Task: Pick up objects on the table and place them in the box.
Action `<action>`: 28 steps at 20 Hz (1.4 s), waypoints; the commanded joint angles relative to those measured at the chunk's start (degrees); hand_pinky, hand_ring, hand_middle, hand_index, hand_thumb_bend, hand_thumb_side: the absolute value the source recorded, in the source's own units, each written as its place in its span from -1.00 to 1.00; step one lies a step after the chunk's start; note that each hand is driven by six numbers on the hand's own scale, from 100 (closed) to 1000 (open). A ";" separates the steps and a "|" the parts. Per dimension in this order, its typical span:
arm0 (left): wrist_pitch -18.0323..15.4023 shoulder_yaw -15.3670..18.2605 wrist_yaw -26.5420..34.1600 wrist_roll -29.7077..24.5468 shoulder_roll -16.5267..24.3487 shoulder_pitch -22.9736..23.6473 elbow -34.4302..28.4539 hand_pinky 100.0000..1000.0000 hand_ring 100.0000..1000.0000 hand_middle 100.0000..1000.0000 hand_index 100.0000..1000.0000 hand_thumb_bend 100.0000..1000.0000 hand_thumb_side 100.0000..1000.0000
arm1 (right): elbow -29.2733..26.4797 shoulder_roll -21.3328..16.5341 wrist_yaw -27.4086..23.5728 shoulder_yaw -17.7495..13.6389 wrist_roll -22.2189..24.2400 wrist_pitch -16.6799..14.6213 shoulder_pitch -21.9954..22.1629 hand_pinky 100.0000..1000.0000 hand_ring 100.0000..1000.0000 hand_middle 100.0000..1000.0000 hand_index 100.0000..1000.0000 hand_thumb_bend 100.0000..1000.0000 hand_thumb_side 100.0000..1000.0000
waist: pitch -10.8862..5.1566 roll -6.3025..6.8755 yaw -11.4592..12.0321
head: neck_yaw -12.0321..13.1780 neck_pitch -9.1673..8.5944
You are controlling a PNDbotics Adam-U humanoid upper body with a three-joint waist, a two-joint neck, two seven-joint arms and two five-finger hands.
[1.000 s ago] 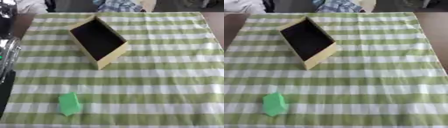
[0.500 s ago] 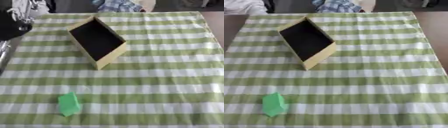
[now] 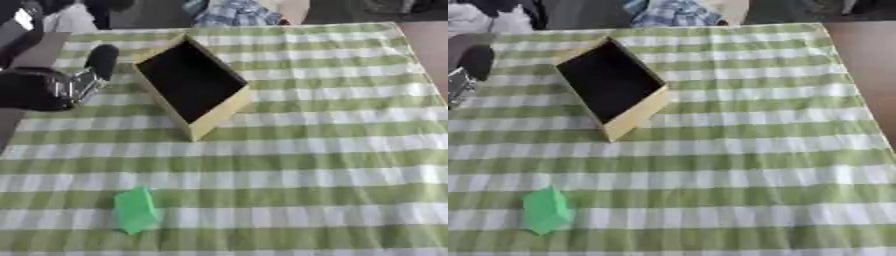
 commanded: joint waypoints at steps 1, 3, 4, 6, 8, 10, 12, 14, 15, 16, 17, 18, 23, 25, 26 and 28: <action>-1.13 -0.49 -1.11 -3.54 4.47 -0.01 -0.80 0.38 0.51 0.50 0.69 -1.00 0.32 | -0.88 -2.05 0.45 -0.08 0.16 0.09 -0.25 0.09 0.57 0.41 0.78 -1.00 0.88 | -1.17 0.07 0.10 | -0.22 0.46; -2.43 -1.00 -1.82 -6.39 5.60 0.38 -0.80 0.43 0.55 0.53 0.69 -1.00 0.32 | -0.88 -2.15 0.47 -0.06 0.18 0.10 -0.17 0.09 0.57 0.41 0.78 -1.00 0.88 | -1.25 0.16 0.13 | -0.31 0.54; -3.00 -1.12 -2.15 -7.76 5.94 0.49 -0.80 0.45 0.57 0.54 0.68 -1.00 0.32 | -0.88 -2.18 0.48 -0.06 0.19 0.11 -0.14 0.09 0.57 0.41 0.78 -1.00 0.88 | -1.29 0.18 0.14 | -0.36 0.57; -4.35 -1.58 -2.75 -10.63 6.62 0.55 -0.80 0.49 0.59 0.55 0.68 -1.00 0.34 | -0.88 -2.24 0.50 -0.06 0.19 0.13 -0.04 0.09 0.57 0.41 0.78 -1.00 0.88 | -1.38 0.23 0.15 | -0.59 0.61; -5.61 -2.15 -3.26 -13.18 7.29 0.36 -0.80 0.51 0.61 0.56 0.68 -1.00 0.35 | -0.88 -2.30 0.51 -0.03 0.22 0.13 0.02 0.09 0.57 0.41 0.78 -1.00 0.88 | -1.46 0.27 0.14 | -0.86 0.63; -6.77 -3.03 -3.69 -15.61 8.06 0.00 -0.80 0.53 0.62 0.57 0.68 -0.94 0.42 | -0.88 -2.39 0.52 0.01 0.26 0.13 0.11 0.09 0.56 0.41 0.78 -1.00 0.88 | -1.61 0.37 0.16 | -0.99 0.69; -7.30 -3.85 -3.91 -17.41 8.76 -0.32 -0.80 0.53 0.63 0.58 0.68 -0.89 0.48 | -0.88 -2.48 0.54 0.04 0.32 0.15 0.22 0.09 0.56 0.41 0.78 -1.00 0.88 | -1.71 0.47 0.21 | -1.02 0.73; -7.35 -5.07 -3.49 -18.48 9.48 -0.37 -0.80 0.51 0.62 0.56 0.68 -0.88 0.54 | -0.88 -2.59 0.57 0.05 0.35 0.16 0.29 0.09 0.56 0.41 0.78 -1.00 0.88 | -1.79 0.64 0.25 | -1.05 0.80; -7.13 -5.82 -2.97 -18.77 9.79 -0.30 -0.80 0.50 0.62 0.56 0.68 -0.88 0.57 | -0.88 -2.63 0.58 0.07 0.36 0.15 0.29 0.09 0.56 0.41 0.78 -1.00 0.88 | -1.81 0.73 0.26 | -1.11 0.80; -6.77 -6.53 -2.45 -18.99 10.01 -0.30 -0.80 0.50 0.61 0.56 0.68 -0.88 0.58 | -0.88 -2.64 0.58 0.10 0.40 0.15 0.29 0.09 0.56 0.41 0.78 -1.00 0.88 | -1.85 0.81 0.28 | -1.19 0.84; -6.40 -7.02 -2.03 -19.15 10.12 -0.38 -0.80 0.49 0.61 0.55 0.68 -0.88 0.58 | -0.88 -2.64 0.58 0.13 0.43 0.16 0.30 0.09 0.56 0.41 0.78 -1.00 0.88 | -1.87 0.86 0.30 | -1.25 0.86; -6.06 -7.56 -1.57 -19.23 10.18 -0.47 -0.80 0.48 0.60 0.54 0.68 -0.89 0.58 | -0.88 -2.65 0.58 0.17 0.47 0.16 0.29 0.09 0.56 0.41 0.78 -1.00 0.88 | -1.90 0.93 0.32 | -1.37 0.89; -3.63 -11.60 0.10 -19.65 9.71 -2.11 -0.80 0.46 0.59 0.54 0.70 -0.85 0.60 | -0.88 -2.64 0.45 0.44 0.75 0.09 0.18 0.10 0.56 0.41 0.78 -1.00 0.88 | -2.13 1.27 0.31 | -1.56 0.95; -2.42 -12.89 0.37 -19.70 9.15 -2.96 -0.80 0.45 0.59 0.53 0.70 -0.84 0.60 | -0.88 -2.61 0.40 0.50 0.84 0.06 0.16 0.09 0.56 0.41 0.78 -1.00 0.88 | -2.21 1.32 0.26 | -1.55 0.92; -1.67 -13.46 0.44 -19.65 8.83 -3.33 -0.80 0.45 0.58 0.53 0.70 -0.83 0.58 | -0.88 -2.59 0.38 0.52 0.87 0.06 0.17 0.09 0.56 0.41 0.78 -1.00 0.88 | -2.25 1.33 0.24 | -1.56 0.96; -0.10 -14.65 0.19 -19.79 8.40 -3.78 -0.80 0.46 0.59 0.54 0.69 -0.72 0.56 | -0.88 -2.58 0.36 0.55 0.93 0.04 0.15 0.10 0.56 0.41 0.78 -1.00 0.88 | -2.28 1.37 0.19 | -1.54 0.96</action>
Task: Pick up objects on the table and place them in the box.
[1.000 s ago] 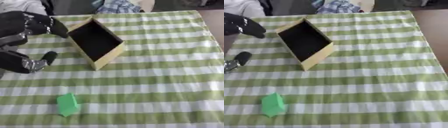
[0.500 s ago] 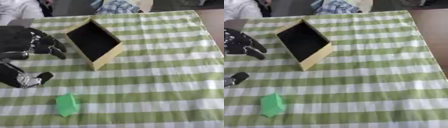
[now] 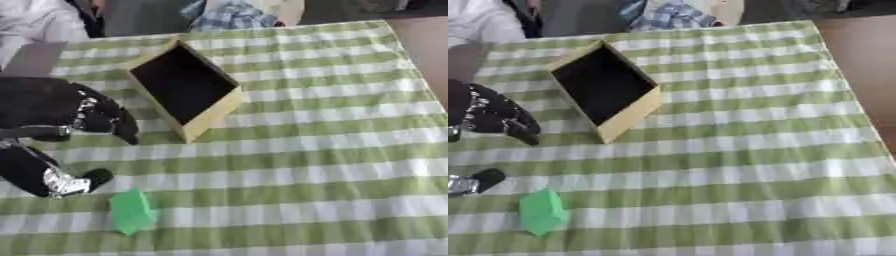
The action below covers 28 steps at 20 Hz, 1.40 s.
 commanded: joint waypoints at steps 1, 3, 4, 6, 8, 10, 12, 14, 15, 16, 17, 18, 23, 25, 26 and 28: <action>2.28 -1.23 -0.10 -0.28 0.43 -1.19 -0.73 0.48 0.60 0.55 0.69 -0.61 0.50 | -0.88 -1.69 0.28 -0.11 0.22 -0.09 -0.74 0.10 0.56 0.41 0.78 -1.00 0.88 | -0.98 -0.09 -0.06 | -0.10 0.43; 3.24 -1.99 -1.23 -0.90 0.21 -1.00 -0.73 0.51 0.63 0.57 0.69 -0.44 0.36 | -0.88 -1.68 0.25 -0.10 0.26 -0.11 -0.75 0.10 0.56 0.41 0.78 -1.00 0.88 | -0.98 -0.08 -0.08 | -0.19 0.39; 3.57 -2.28 -1.88 -1.33 0.16 -0.79 -0.73 0.52 0.64 0.59 0.69 -0.35 0.31 | -0.88 -1.67 0.24 -0.10 0.26 -0.12 -0.76 0.10 0.56 0.41 0.78 -1.00 0.88 | -0.99 -0.08 -0.09 | -0.28 0.37; 4.06 -2.63 -3.13 -2.26 0.10 -0.37 -0.73 0.55 0.67 0.61 0.69 -0.17 0.17 | -0.88 -1.65 0.22 -0.09 0.27 -0.14 -0.81 0.10 0.56 0.41 0.78 -1.00 0.88 | -1.03 -0.08 -0.08 | -0.49 0.31; 4.36 -2.79 -4.11 -3.16 0.06 -0.03 -0.73 0.60 0.70 0.63 0.72 -0.08 0.08 | -0.88 -1.62 0.20 -0.07 0.27 -0.17 -0.84 0.10 0.56 0.41 0.78 -1.00 0.88 | -1.07 -0.07 -0.08 | -0.54 0.25; 4.61 -2.77 -5.16 -4.08 0.09 0.28 -0.73 0.63 0.72 0.66 0.74 -0.02 -0.05 | -0.88 -1.61 0.21 -0.07 0.27 -0.16 -0.79 0.10 0.56 0.41 0.78 -1.00 0.88 | -1.13 -0.06 -0.06 | -0.48 0.28; 4.85 -2.60 -6.43 -4.83 0.22 0.59 -0.73 0.66 0.75 0.69 0.76 0.04 -0.20 | -0.88 -1.60 0.22 -0.11 0.23 -0.16 -0.75 0.10 0.56 0.41 0.78 -1.00 0.88 | -1.17 -0.02 -0.04 | -0.40 0.35; 5.07 -2.45 -7.76 -5.45 0.33 1.00 -0.73 0.67 0.76 0.70 0.80 0.06 -0.37 | -0.88 -1.60 0.25 -0.11 0.21 -0.18 -0.74 0.10 0.56 0.41 0.78 -1.00 0.88 | -1.18 0.04 -0.03 | -0.30 0.39; 5.21 -2.40 -8.29 -5.68 0.38 1.20 -0.73 0.67 0.76 0.70 0.82 0.06 -0.50 | -0.88 -1.60 0.26 -0.11 0.22 -0.17 -0.73 0.10 0.56 0.41 0.78 -1.00 0.88 | -1.17 0.07 -0.02 | -0.25 0.40; 5.43 -2.35 -8.78 -5.82 0.43 1.46 -0.73 0.67 0.76 0.69 0.83 0.06 -0.64 | -0.88 -1.60 0.27 -0.13 0.20 -0.17 -0.72 0.10 0.56 0.41 0.78 -1.00 0.88 | -1.16 0.09 -0.02 | -0.20 0.43; 5.67 -2.33 -9.14 -5.87 0.46 1.72 -0.73 0.65 0.74 0.68 0.83 0.05 -0.75 | -0.88 -1.60 0.27 -0.15 0.19 -0.17 -0.72 0.10 0.56 0.41 0.78 -1.00 0.88 | -1.14 0.11 -0.03 | -0.15 0.43; 6.04 -2.29 -9.42 -5.75 0.49 1.93 -0.73 0.64 0.73 0.66 0.82 0.06 -1.00 | -0.88 -1.60 0.27 -0.15 0.18 -0.17 -0.72 0.10 0.56 0.41 0.78 -1.00 0.88 | -1.13 0.11 -0.04 | -0.14 0.42; 7.57 -2.57 -11.09 -5.89 0.41 2.58 -0.73 0.65 0.74 0.68 0.84 0.11 -1.00 | -0.88 -1.51 0.25 -0.18 0.17 -0.16 -0.69 0.10 0.56 0.41 0.78 -1.00 0.88 | -1.09 0.09 -0.18 | -0.14 0.42; 7.81 -2.84 -11.40 -6.35 0.31 2.75 -0.73 0.64 0.73 0.68 0.84 0.11 -1.00 | -0.88 -1.43 0.23 -0.18 0.19 -0.12 -0.70 0.09 0.56 0.41 0.78 -1.00 0.88 | -1.06 0.09 -0.25 | -0.18 0.40; 7.89 -2.97 -11.47 -6.58 0.23 2.78 -0.73 0.64 0.73 0.68 0.84 0.11 -1.00 | -0.88 -1.40 0.22 -0.19 0.18 -0.10 -0.71 0.09 0.56 0.41 0.78 -1.00 0.88 | -1.05 0.09 -0.29 | -0.18 0.41; 7.98 -3.22 -11.58 -7.02 0.09 2.76 -0.73 0.64 0.73 0.68 0.84 0.11 -1.00 | -0.88 -1.34 0.20 -0.19 0.17 -0.10 -0.75 0.09 0.56 0.41 0.78 -1.00 0.88 | -1.02 0.09 -0.35 | -0.21 0.40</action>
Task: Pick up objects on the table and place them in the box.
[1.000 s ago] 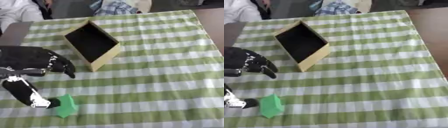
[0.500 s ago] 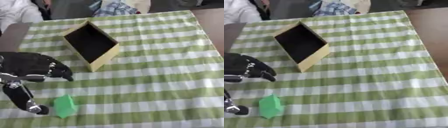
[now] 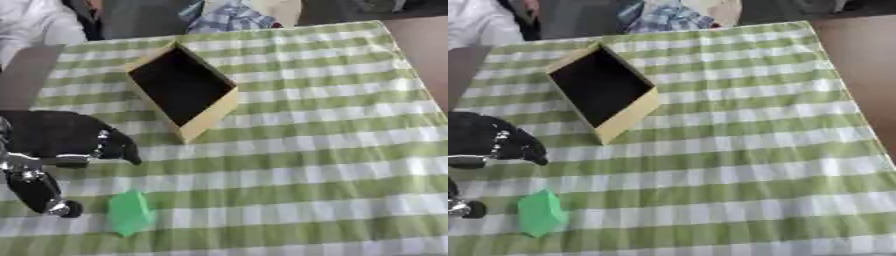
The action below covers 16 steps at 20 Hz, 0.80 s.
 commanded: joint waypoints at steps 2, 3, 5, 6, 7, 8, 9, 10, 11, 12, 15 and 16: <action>-0.03 -0.24 -0.14 -0.96 0.68 -0.63 -0.59 0.64 0.74 0.69 0.85 0.11 -1.00 | -0.88 -1.29 0.18 -0.21 0.06 0.00 -0.75 0.09 0.56 0.40 0.78 -1.00 0.88 | -0.73 -0.07 -0.16 | 0.04 0.54; -0.23 -0.55 0.02 -1.20 0.52 -0.87 -0.59 0.63 0.74 0.69 0.85 0.10 -1.00 | -0.88 -1.26 0.16 -0.21 0.06 0.01 -0.74 0.09 0.56 0.40 0.78 -1.00 0.88 | -0.72 -0.06 -0.20 | 0.01 0.59; -0.47 -0.95 0.39 -1.23 0.18 -1.45 -0.59 0.60 0.72 0.68 0.83 0.13 -1.00 | -0.88 -1.23 0.14 -0.21 0.09 0.02 -0.70 0.09 0.56 0.40 0.78 -1.00 0.88 | -0.71 -0.05 -0.27 | -0.08 0.65; -0.54 -1.11 0.43 -1.21 0.08 -1.68 -0.59 0.59 0.72 0.67 0.82 0.18 -1.00 | -0.88 -1.20 0.14 -0.22 0.09 0.03 -0.70 0.09 0.56 0.40 0.78 -1.00 0.88 | -0.70 -0.03 -0.30 | -0.12 0.66; -0.64 -1.29 0.36 -1.26 0.00 -1.86 -0.59 0.58 0.71 0.67 0.82 0.18 -1.00 | -0.88 -1.17 0.13 -0.24 0.08 0.04 -0.69 0.09 0.56 0.40 0.78 -1.00 0.88 | -0.68 -0.01 -0.34 | -0.16 0.69; -0.76 -1.48 0.26 -1.39 -0.06 -1.99 -0.59 0.59 0.72 0.68 0.82 0.18 -1.00 | -0.88 -1.14 0.12 -0.27 0.07 0.04 -0.68 0.09 0.56 0.40 0.78 -1.00 0.88 | -0.65 0.02 -0.37 | -0.18 0.69; -0.89 -1.64 0.17 -1.57 -0.10 -2.08 -0.59 0.59 0.72 0.68 0.82 0.18 -1.00 | -0.88 -1.10 0.12 -0.29 0.06 0.05 -0.68 0.09 0.56 0.40 0.78 -1.00 0.88 | -0.63 0.04 -0.39 | -0.20 0.70; -1.00 -1.78 0.11 -1.76 -0.14 -2.13 -0.59 0.59 0.72 0.68 0.82 0.17 -1.00 | -0.88 -1.06 0.11 -0.32 0.05 0.07 -0.67 0.09 0.56 0.40 0.78 -1.00 0.88 | -0.62 0.07 -0.40 | -0.22 0.72; -1.10 -1.95 -0.01 -2.03 -0.17 -2.16 -0.59 0.60 0.72 0.68 0.82 0.17 -1.00 | -0.88 -1.01 0.11 -0.34 0.05 0.10 -0.66 0.09 0.56 0.40 0.78 -1.00 0.88 | -0.60 0.10 -0.42 | -0.20 0.71; -1.17 -2.12 -0.16 -2.36 -0.20 -2.15 -0.59 0.60 0.73 0.69 0.82 0.17 -1.00 | -0.88 -0.96 0.11 -0.37 0.03 0.11 -0.67 0.09 0.56 0.40 0.78 -1.00 0.88 | -0.59 0.13 -0.45 | -0.19 0.70; -0.90 -2.59 -0.40 -3.24 -0.42 -2.12 -0.59 0.59 0.72 0.69 0.82 0.14 -1.00 | -0.88 -0.84 0.12 -0.44 -0.03 0.13 -0.68 0.09 0.56 0.40 0.78 -1.00 0.88 | -0.55 0.15 -0.58 | -0.20 0.64; -0.65 -2.71 -0.53 -3.38 -0.61 -2.23 -0.59 0.58 0.72 0.69 0.82 0.14 -1.00 | -0.88 -0.79 0.12 -0.46 -0.04 0.14 -0.66 0.09 0.56 0.40 0.78 -1.00 0.88 | -0.54 0.15 -0.62 | -0.20 0.63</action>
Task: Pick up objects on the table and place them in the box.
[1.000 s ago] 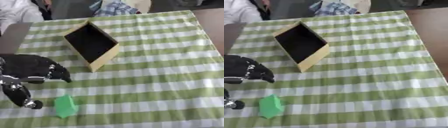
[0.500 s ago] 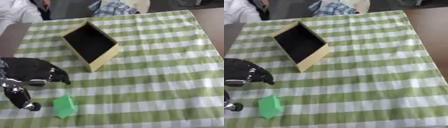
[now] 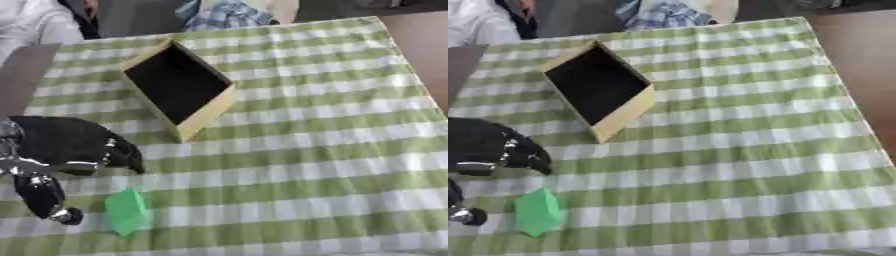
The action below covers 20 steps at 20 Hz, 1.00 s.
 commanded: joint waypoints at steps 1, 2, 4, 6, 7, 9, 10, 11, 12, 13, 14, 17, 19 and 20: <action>0.50 0.05 -0.57 -0.62 0.43 -1.07 -0.59 0.58 0.71 0.69 0.82 0.14 -1.00 | -0.88 -0.78 0.12 -0.45 -0.03 0.12 -0.66 0.09 0.56 0.40 0.78 -1.00 0.88 | -0.65 -0.14 -0.06 | 0.00 0.19; 0.69 -0.09 -0.80 -0.62 0.22 -1.18 -0.59 0.57 0.71 0.68 0.81 0.14 -1.00 | -0.88 -0.74 0.11 -0.47 -0.03 0.12 -0.66 0.09 0.56 0.40 0.78 -1.00 0.88 | -0.64 -0.13 -0.09 | 0.02 0.18; 0.96 -0.55 -1.14 -0.53 -0.40 -1.46 -0.59 0.56 0.70 0.67 0.80 0.12 -1.00 | -0.88 -0.61 0.08 -0.49 -0.03 0.14 -0.65 0.08 0.56 0.40 0.78 -1.00 0.88 | -0.59 -0.11 -0.19 | 0.04 0.18; 0.98 -1.06 -1.54 -0.43 -0.97 -1.76 -0.59 0.56 0.70 0.67 0.79 0.12 -1.00 | -0.88 -0.52 0.07 -0.54 -0.05 0.16 -0.65 0.08 0.56 0.40 0.78 -1.00 0.89 | -0.53 -0.09 -0.27 | 0.05 0.19; 0.82 -1.32 -1.84 -0.48 -1.13 -1.82 -0.59 0.56 0.70 0.67 0.78 0.12 -1.00 | -0.88 -0.50 0.06 -0.56 -0.06 0.16 -0.65 0.08 0.56 0.40 0.78 -1.00 0.89 | -0.50 -0.07 -0.32 | 0.05 0.21; 0.07 -1.81 -2.44 -0.60 -1.23 -1.63 -0.59 0.56 0.69 0.65 0.76 0.13 -1.00 | -0.88 -0.46 0.07 -0.63 -0.10 0.19 -0.62 0.08 0.56 0.40 0.78 -1.00 0.89 | -0.44 -0.03 -0.39 | -0.01 0.25; -0.41 -1.92 -2.88 -0.53 -1.19 -1.45 -0.59 0.56 0.69 0.65 0.75 0.16 -1.00 | -0.88 -0.44 0.08 -0.66 -0.12 0.19 -0.61 0.08 0.56 0.40 0.78 -1.00 0.89 | -0.41 -0.01 -0.40 | -0.04 0.26; -0.93 -1.93 -3.55 -0.35 -1.08 -1.18 -0.59 0.56 0.70 0.66 0.75 0.17 -1.00 | -0.88 -0.42 0.08 -0.68 -0.14 0.21 -0.61 0.08 0.56 0.40 0.78 -1.00 0.89 | -0.37 0.01 -0.39 | -0.10 0.25; -1.41 -1.90 -4.33 -0.02 -0.96 -0.81 -0.59 0.56 0.69 0.66 0.74 0.19 -1.00 | -0.88 -0.42 0.09 -0.69 -0.14 0.21 -0.62 0.08 0.56 0.40 0.78 -1.00 0.89 | -0.35 0.04 -0.37 | -0.14 0.25; -1.85 -1.84 -5.23 0.42 -0.84 -0.38 -0.59 0.56 0.69 0.66 0.73 0.20 -1.00 | -0.88 -0.43 0.10 -0.69 -0.14 0.21 -0.65 0.08 0.56 0.40 0.78 -1.00 0.89 | -0.33 0.07 -0.35 | -0.17 0.24; -2.20 -1.80 -6.10 0.89 -0.76 0.03 -0.59 0.56 0.69 0.66 0.73 0.20 -1.00 | -0.88 -0.42 0.11 -0.68 -0.14 0.20 -0.67 0.08 0.56 0.40 0.78 -1.00 0.89 | -0.31 0.08 -0.33 | -0.19 0.21; -2.56 -1.73 -8.32 2.31 -0.77 1.33 -0.45 0.55 0.69 0.65 0.72 0.20 -1.00 | -0.88 -0.39 0.12 -0.69 -0.12 0.23 -0.68 0.08 0.56 0.40 0.78 -1.00 0.89 | -0.28 0.03 -0.33 | -0.21 0.13; -2.52 -1.66 -9.64 3.55 -1.05 1.86 -0.07 0.54 0.68 0.64 0.71 0.20 -1.00 | -0.88 -0.35 0.12 -0.71 -0.13 0.22 -0.68 0.08 0.56 0.40 0.78 -1.00 0.89 | -0.28 -0.03 -0.34 | -0.19 0.09; -2.36 -1.63 -10.45 4.29 -1.28 2.13 0.34 0.53 0.68 0.64 0.71 0.19 -1.00 | -0.88 -0.32 0.11 -0.71 -0.13 0.22 -0.68 0.08 0.56 0.40 0.78 -1.00 0.89 | -0.28 -0.06 -0.34 | -0.18 0.03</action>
